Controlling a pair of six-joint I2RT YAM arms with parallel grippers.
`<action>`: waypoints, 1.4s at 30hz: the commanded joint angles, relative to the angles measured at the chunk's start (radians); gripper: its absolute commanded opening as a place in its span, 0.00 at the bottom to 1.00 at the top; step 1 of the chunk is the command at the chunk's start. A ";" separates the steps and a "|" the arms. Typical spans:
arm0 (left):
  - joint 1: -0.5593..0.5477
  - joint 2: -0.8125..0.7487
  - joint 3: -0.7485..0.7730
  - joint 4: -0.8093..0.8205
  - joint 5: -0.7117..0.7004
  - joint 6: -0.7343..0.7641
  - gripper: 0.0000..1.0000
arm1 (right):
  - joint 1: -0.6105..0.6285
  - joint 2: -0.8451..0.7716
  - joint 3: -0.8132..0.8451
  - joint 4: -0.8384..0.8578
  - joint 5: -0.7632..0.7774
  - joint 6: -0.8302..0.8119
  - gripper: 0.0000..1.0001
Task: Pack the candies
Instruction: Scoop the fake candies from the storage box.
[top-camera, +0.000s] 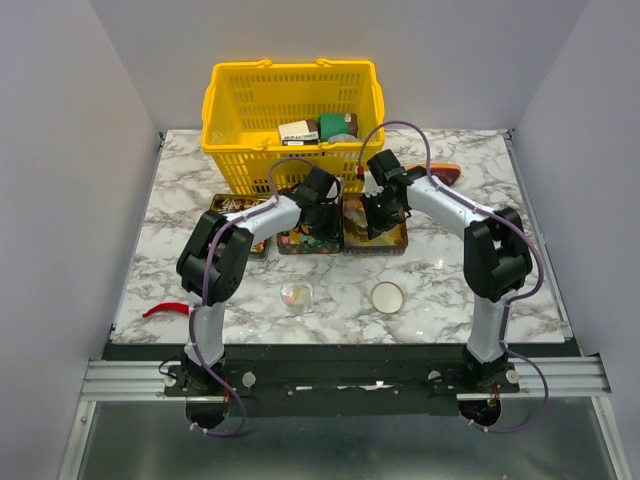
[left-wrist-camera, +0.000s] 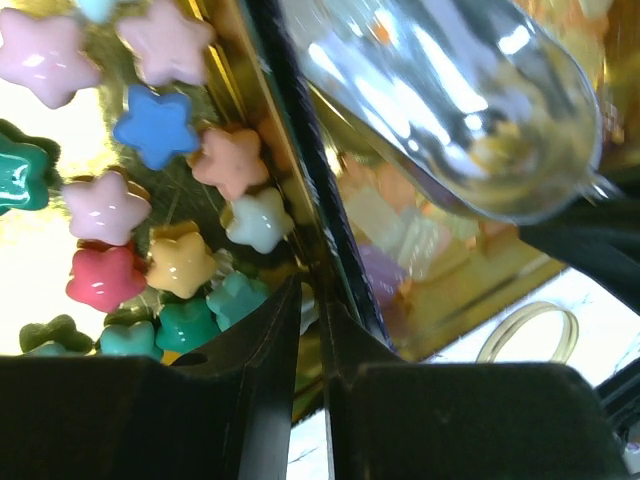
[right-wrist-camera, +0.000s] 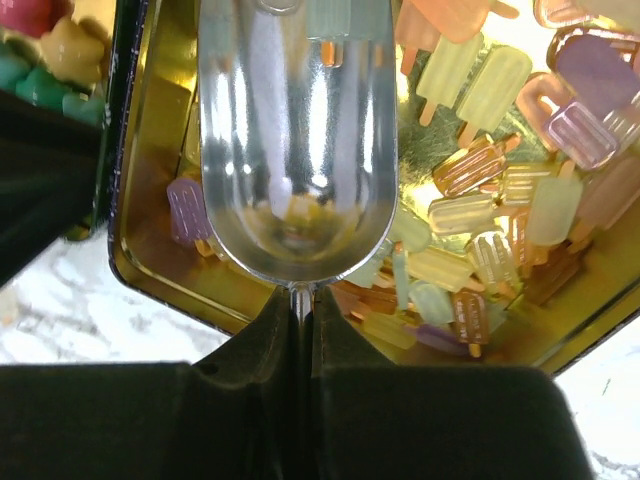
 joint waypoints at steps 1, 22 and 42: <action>-0.025 0.013 0.005 0.042 0.071 -0.015 0.25 | 0.027 0.070 -0.030 0.103 0.097 0.019 0.01; -0.025 0.021 0.025 0.007 0.046 0.000 0.25 | 0.102 0.107 -0.160 0.356 0.246 -0.048 0.01; -0.012 -0.041 0.020 0.010 0.005 -0.015 0.53 | 0.113 -0.070 -0.363 0.632 0.385 -0.073 0.01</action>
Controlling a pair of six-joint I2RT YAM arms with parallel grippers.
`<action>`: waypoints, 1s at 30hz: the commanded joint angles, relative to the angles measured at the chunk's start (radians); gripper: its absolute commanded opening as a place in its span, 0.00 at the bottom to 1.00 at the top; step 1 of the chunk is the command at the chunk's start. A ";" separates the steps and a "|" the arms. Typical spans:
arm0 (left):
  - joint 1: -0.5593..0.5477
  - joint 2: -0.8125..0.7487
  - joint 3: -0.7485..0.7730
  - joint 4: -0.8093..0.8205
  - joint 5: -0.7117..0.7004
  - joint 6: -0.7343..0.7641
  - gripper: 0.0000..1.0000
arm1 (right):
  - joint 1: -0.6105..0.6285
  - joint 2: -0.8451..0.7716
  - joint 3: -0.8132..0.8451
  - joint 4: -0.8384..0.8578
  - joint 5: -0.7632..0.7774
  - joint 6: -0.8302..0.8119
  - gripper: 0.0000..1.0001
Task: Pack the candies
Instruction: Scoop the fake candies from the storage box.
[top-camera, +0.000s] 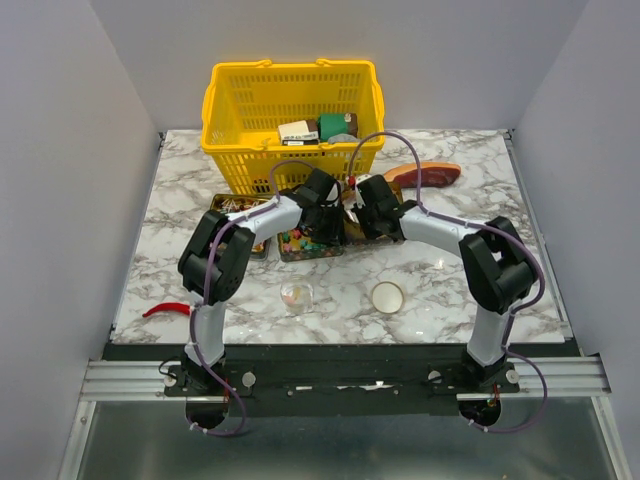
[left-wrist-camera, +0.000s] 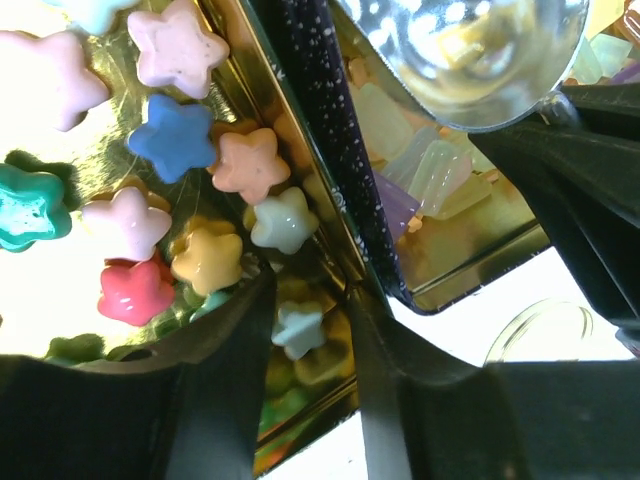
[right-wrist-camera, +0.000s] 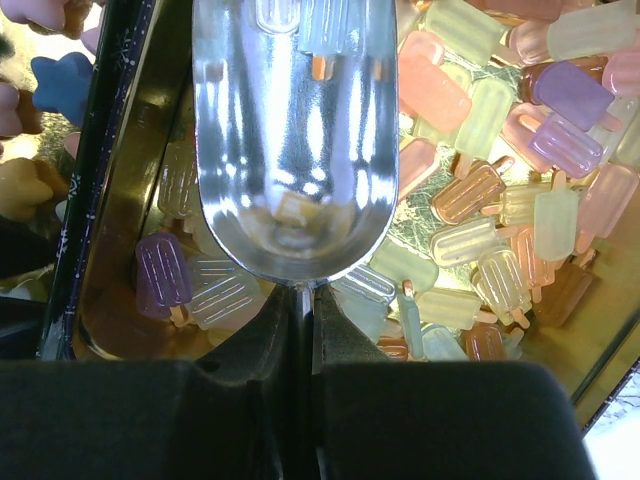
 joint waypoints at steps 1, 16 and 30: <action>-0.006 -0.057 0.015 0.041 0.010 -0.014 0.54 | 0.009 0.008 -0.053 0.103 0.076 -0.007 0.01; 0.010 -0.071 0.010 0.041 0.002 -0.019 0.56 | 0.011 -0.047 -0.107 0.121 0.013 -0.028 0.01; 0.018 -0.087 -0.008 0.040 0.002 -0.007 0.55 | 0.009 -0.016 -0.027 0.110 -0.039 -0.100 0.01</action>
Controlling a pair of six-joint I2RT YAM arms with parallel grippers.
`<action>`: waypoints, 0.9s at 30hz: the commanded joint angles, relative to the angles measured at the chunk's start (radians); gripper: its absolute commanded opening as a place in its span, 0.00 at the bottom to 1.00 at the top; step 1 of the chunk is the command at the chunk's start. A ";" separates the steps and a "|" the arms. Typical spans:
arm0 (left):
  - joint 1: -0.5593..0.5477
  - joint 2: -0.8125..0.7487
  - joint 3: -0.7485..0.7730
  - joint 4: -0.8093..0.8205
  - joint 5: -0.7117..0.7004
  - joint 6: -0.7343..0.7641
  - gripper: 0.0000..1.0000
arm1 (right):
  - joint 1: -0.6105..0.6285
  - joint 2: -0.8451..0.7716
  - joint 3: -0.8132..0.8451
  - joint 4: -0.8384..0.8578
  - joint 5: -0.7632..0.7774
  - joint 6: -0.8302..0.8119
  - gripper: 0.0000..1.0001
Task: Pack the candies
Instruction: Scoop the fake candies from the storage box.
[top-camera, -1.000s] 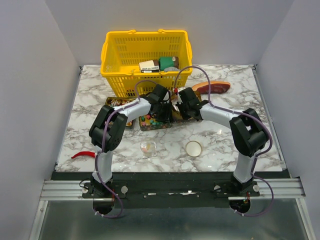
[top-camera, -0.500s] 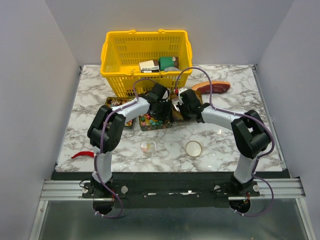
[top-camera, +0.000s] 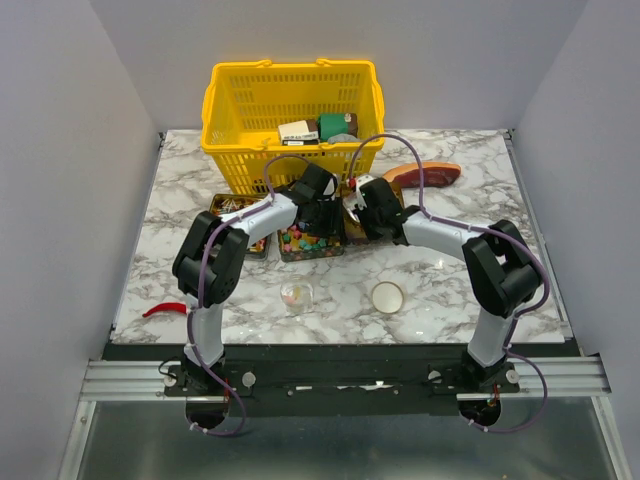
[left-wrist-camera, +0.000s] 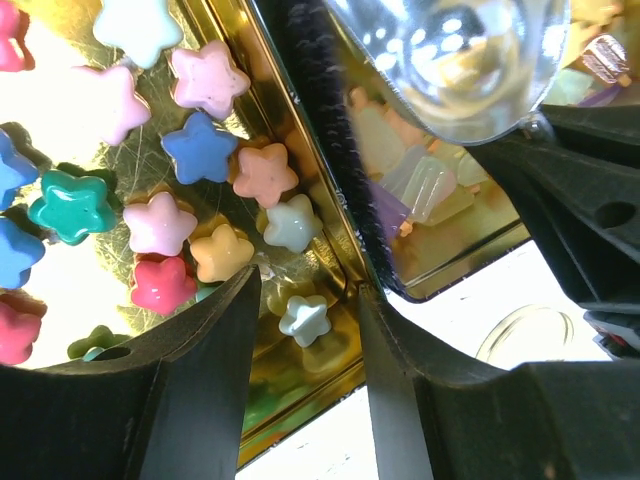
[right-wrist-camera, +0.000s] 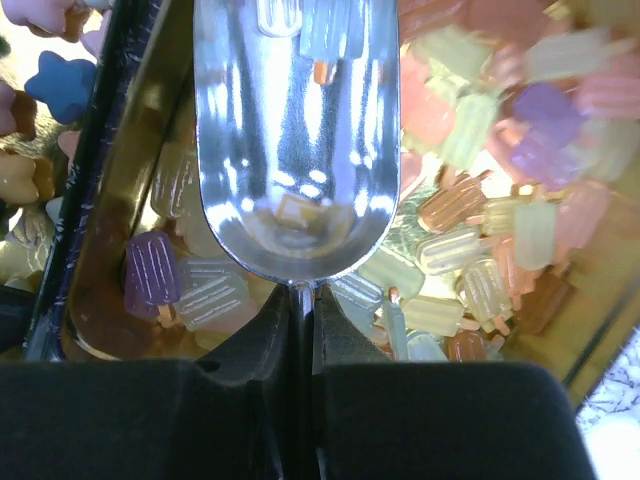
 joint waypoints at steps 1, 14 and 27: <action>0.001 -0.048 -0.008 0.030 0.014 0.000 0.55 | 0.004 0.031 0.068 -0.008 -0.066 -0.066 0.01; 0.011 -0.065 -0.017 0.027 0.008 0.001 0.55 | 0.001 0.086 0.182 -0.125 -0.094 -0.120 0.01; 0.028 -0.137 -0.028 0.027 -0.009 -0.011 0.59 | 0.001 -0.095 0.019 -0.080 -0.061 -0.077 0.01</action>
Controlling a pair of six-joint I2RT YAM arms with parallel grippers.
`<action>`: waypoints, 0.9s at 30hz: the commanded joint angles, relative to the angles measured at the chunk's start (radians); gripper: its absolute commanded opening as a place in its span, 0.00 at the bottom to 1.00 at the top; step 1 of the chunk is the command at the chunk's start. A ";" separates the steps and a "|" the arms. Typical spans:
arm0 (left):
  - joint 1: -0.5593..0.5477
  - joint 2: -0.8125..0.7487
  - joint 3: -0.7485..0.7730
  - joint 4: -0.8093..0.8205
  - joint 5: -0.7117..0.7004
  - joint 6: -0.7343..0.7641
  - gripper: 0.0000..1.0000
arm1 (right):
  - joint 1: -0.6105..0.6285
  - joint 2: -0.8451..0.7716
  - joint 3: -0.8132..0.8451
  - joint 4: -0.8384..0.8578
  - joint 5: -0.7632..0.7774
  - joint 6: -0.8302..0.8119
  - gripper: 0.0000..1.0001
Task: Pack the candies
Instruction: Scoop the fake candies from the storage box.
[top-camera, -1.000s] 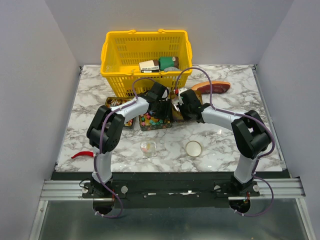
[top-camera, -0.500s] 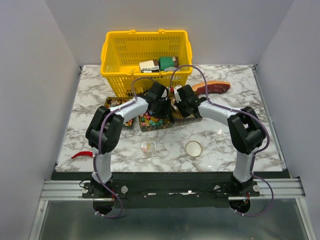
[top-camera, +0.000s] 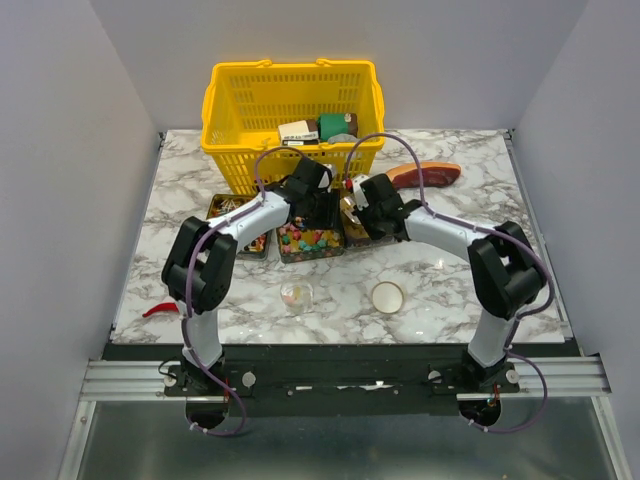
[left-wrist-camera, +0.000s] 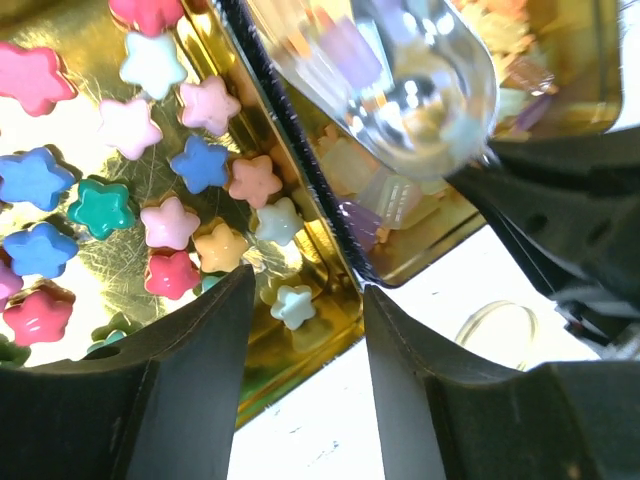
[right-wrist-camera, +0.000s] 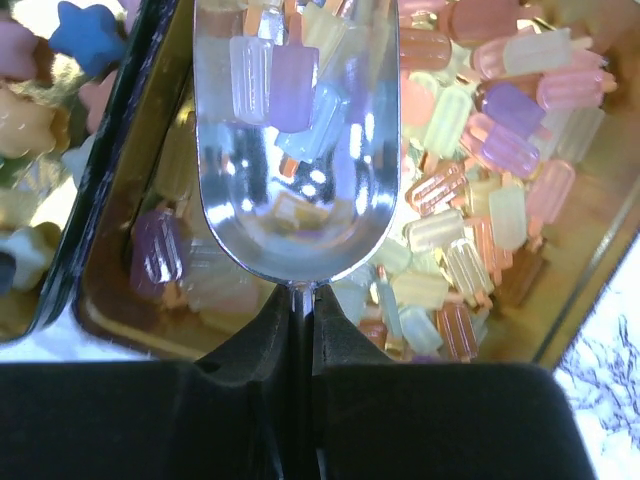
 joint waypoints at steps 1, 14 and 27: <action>0.010 -0.070 -0.016 0.013 -0.014 -0.008 0.59 | 0.007 -0.111 -0.051 0.047 -0.012 0.031 0.01; 0.078 -0.267 -0.091 0.003 -0.032 -0.010 0.62 | 0.007 -0.303 -0.114 -0.012 -0.030 0.051 0.01; 0.232 -0.462 -0.321 0.059 -0.089 0.023 0.70 | 0.152 -0.456 -0.068 -0.309 -0.166 0.166 0.01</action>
